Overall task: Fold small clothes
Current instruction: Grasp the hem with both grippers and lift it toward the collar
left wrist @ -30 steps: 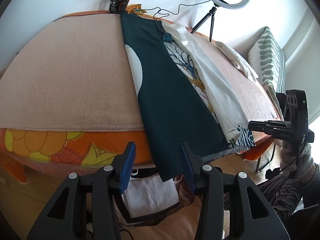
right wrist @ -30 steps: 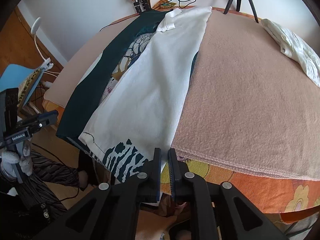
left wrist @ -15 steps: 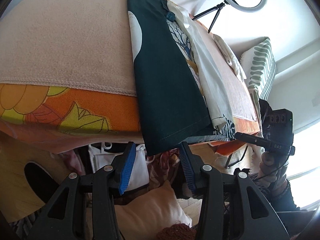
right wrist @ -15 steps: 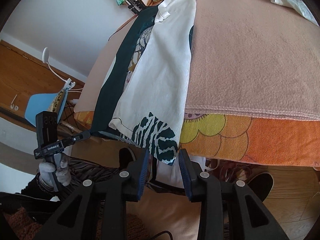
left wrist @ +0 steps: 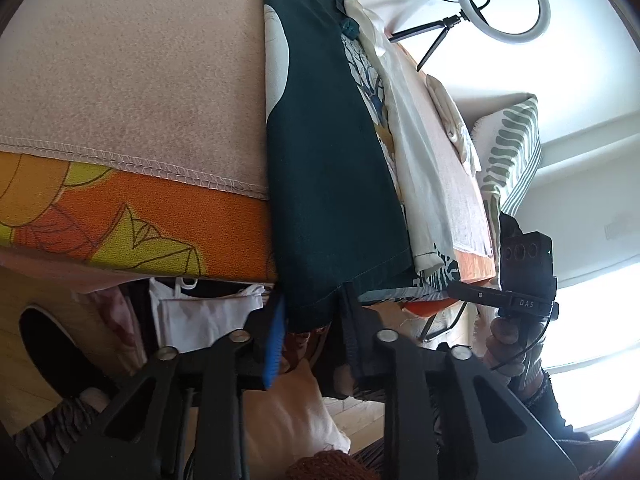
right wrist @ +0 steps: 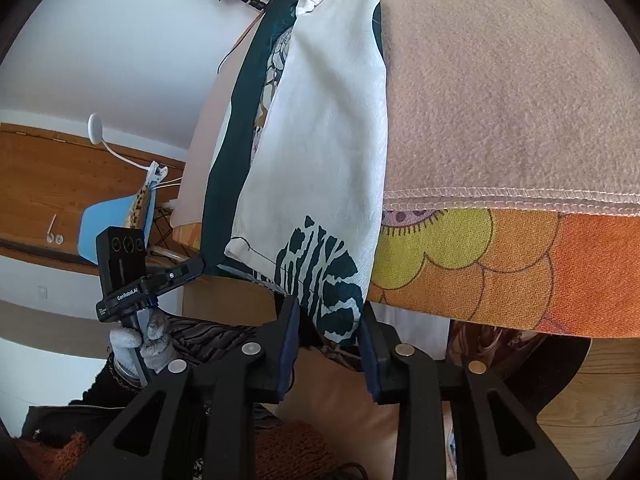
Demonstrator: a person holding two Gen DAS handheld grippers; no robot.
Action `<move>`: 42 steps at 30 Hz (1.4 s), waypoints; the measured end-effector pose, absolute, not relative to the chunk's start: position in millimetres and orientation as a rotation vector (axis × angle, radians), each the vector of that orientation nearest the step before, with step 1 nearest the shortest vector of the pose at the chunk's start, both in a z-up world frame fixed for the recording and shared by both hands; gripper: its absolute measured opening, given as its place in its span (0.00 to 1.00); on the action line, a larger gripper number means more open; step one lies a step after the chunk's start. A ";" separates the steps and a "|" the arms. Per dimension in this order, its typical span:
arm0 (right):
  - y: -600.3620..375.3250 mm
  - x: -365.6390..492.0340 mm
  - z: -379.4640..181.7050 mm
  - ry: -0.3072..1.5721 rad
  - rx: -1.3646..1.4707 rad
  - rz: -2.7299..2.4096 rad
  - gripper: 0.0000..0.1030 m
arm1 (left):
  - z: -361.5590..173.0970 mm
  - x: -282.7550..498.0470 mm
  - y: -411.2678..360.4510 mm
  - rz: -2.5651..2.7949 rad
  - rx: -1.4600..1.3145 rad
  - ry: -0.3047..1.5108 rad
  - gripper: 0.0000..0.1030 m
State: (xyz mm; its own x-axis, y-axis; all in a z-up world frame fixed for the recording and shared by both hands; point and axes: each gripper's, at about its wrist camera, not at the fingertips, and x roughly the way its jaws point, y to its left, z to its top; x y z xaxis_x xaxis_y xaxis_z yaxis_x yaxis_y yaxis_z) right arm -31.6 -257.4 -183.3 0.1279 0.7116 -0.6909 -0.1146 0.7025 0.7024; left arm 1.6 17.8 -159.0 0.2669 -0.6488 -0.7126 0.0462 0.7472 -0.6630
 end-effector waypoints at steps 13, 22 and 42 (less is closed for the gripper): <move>-267.9 -25.5 -171.8 1.195 0.699 0.698 0.01 | -117.5 20.1 10.0 -0.575 -0.577 1.105 0.02; -274.3 22.5 -133.5 1.094 0.671 0.671 0.01 | -85.5 73.5 12.7 -0.545 -0.559 0.993 0.02; -256.8 151.6 -149.0 1.086 0.654 0.523 0.01 | -122.5 169.3 19.5 -0.369 -0.556 1.008 0.02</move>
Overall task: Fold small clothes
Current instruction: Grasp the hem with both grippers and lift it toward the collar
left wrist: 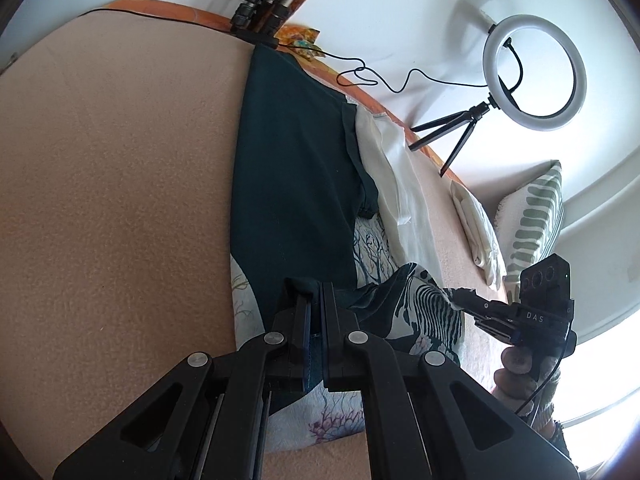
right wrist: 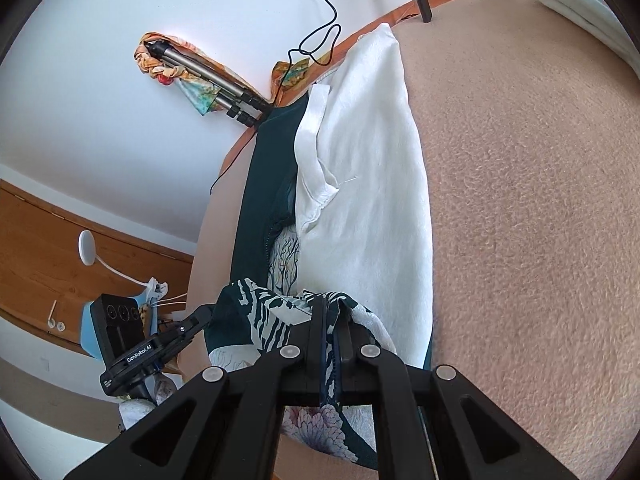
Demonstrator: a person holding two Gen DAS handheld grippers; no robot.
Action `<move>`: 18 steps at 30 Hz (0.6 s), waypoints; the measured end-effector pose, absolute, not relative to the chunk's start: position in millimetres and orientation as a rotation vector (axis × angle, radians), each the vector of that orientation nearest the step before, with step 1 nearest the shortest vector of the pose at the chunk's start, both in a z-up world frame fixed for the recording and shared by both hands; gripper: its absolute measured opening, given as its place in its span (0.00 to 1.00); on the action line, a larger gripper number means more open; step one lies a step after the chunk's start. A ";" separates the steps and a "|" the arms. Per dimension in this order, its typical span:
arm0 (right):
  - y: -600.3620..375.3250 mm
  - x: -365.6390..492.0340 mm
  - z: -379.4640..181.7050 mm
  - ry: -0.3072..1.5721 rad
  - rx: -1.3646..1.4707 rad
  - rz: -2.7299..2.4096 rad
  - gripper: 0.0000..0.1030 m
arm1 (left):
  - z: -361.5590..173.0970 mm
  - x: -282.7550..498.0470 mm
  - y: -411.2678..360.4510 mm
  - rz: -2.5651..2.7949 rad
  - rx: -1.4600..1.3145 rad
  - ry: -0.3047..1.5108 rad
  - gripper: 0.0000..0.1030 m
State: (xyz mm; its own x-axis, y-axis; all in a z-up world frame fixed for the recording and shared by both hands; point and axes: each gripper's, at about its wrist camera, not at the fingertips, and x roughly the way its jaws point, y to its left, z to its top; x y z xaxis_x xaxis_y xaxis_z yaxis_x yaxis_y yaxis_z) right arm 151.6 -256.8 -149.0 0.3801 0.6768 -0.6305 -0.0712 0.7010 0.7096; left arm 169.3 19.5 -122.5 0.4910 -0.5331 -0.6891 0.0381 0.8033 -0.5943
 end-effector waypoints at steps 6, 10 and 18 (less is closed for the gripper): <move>-259.8 159.7 -154.2 1.095 0.660 0.510 0.01 | -118.0 171.7 14.3 -0.347 -0.507 0.987 0.02; -255.5 159.7 -151.6 1.080 0.623 0.512 0.04 | -108.8 171.7 12.7 -0.314 -0.448 0.934 0.06; -251.7 152.1 -120.5 0.972 0.426 0.459 0.40 | -96.2 161.0 18.6 -0.270 -0.405 0.885 0.34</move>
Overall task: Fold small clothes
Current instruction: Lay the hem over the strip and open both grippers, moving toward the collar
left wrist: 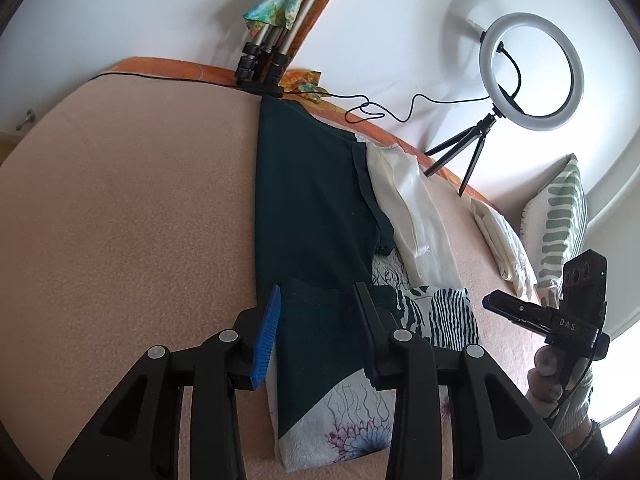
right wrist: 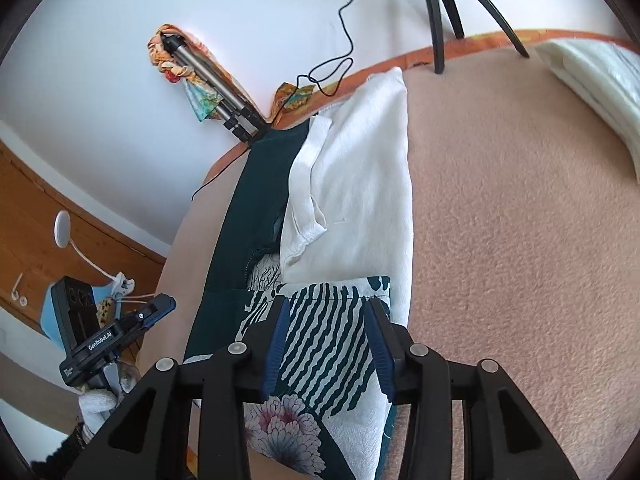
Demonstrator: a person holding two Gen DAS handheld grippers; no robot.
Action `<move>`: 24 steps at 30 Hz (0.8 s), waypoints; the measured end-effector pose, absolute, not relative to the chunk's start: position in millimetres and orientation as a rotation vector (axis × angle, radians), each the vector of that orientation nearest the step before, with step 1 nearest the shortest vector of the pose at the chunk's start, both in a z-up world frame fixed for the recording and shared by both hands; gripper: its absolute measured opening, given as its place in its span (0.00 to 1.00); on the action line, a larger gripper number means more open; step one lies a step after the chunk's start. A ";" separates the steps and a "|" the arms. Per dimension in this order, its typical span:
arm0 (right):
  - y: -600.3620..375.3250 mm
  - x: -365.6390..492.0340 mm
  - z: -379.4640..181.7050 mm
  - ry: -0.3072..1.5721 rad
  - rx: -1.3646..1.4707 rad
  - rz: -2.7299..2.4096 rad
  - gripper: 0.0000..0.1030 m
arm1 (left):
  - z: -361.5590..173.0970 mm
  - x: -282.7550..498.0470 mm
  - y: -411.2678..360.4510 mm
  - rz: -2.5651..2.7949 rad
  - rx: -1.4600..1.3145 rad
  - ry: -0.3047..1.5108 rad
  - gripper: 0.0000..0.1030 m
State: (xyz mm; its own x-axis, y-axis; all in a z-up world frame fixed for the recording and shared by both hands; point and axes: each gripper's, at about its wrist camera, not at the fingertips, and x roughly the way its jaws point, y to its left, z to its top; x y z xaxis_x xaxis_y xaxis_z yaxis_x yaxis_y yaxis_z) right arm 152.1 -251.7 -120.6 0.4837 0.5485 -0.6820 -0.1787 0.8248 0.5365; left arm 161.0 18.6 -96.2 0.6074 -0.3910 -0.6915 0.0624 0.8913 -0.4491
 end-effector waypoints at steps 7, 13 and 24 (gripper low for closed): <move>-206.1 103.3 -100.2 0.911 0.045 0.526 0.27 | -102.3 120.6 -25.6 -0.369 -0.221 0.891 0.34; -167.7 73.0 -127.7 0.923 -0.151 0.559 0.26 | -124.1 111.3 -51.8 -0.334 -0.044 0.926 0.34; -206.0 93.8 -138.5 0.970 -0.186 0.334 0.22 | -129.0 121.1 -6.4 -0.169 -0.080 0.933 0.33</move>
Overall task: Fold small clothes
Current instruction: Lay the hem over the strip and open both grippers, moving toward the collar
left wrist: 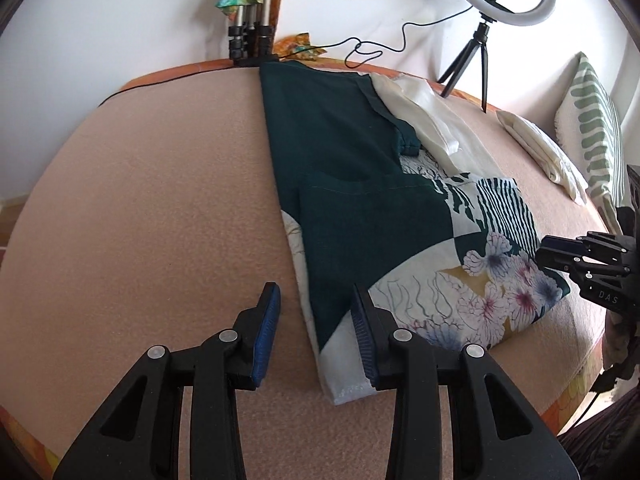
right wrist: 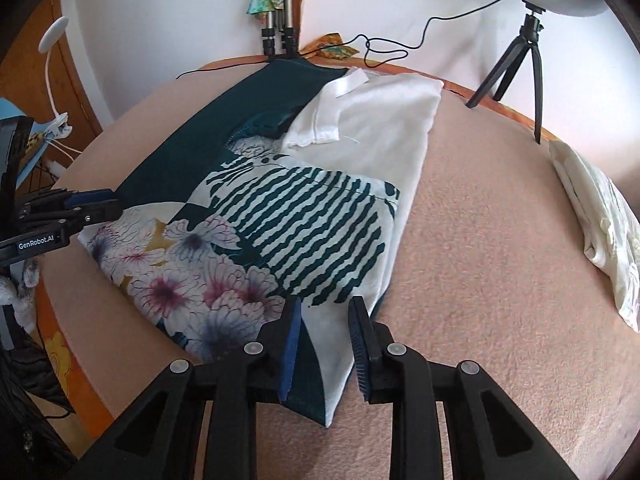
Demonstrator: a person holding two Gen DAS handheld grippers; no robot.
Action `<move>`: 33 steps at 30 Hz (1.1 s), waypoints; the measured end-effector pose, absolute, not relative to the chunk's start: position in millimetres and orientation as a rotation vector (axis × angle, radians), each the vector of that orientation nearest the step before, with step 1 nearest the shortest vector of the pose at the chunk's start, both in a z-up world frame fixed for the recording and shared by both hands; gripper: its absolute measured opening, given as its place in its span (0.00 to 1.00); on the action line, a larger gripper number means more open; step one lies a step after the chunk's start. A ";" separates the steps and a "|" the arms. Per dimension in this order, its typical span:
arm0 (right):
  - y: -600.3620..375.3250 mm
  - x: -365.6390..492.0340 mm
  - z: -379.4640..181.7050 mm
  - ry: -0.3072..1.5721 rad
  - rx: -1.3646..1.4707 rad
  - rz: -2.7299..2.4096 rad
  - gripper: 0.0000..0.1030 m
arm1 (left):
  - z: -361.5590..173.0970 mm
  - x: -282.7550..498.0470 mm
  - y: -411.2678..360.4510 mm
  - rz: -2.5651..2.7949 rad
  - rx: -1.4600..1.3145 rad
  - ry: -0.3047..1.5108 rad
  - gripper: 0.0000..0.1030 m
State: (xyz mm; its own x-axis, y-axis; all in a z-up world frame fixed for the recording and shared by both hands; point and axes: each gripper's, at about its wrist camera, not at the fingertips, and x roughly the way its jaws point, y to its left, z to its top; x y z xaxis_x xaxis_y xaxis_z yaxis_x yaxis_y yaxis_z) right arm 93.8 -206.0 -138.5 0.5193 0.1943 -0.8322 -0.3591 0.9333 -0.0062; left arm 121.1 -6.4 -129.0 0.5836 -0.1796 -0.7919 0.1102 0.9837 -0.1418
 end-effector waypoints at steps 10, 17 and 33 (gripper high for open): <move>-226.5 116.1 -93.4 0.887 -0.027 0.316 0.33 | -83.9 154.2 46.0 -0.167 -0.280 0.865 0.39; -240.8 156.8 -71.8 0.844 -0.019 0.327 0.50 | -65.3 209.2 65.6 -0.217 -0.345 0.864 0.55; -272.9 310.6 -95.0 0.896 0.094 0.356 0.50 | -108.7 355.0 59.2 -0.301 -0.333 0.940 0.56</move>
State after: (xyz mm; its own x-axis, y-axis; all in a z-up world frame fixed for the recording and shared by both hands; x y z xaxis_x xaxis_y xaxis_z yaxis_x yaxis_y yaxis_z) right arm 310.6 -272.9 -95.0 0.5704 0.3416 -0.7469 -0.2638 0.9374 0.2273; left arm 355.0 59.2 -108.7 0.5550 -0.3923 -0.7335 0.1068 0.9081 -0.4049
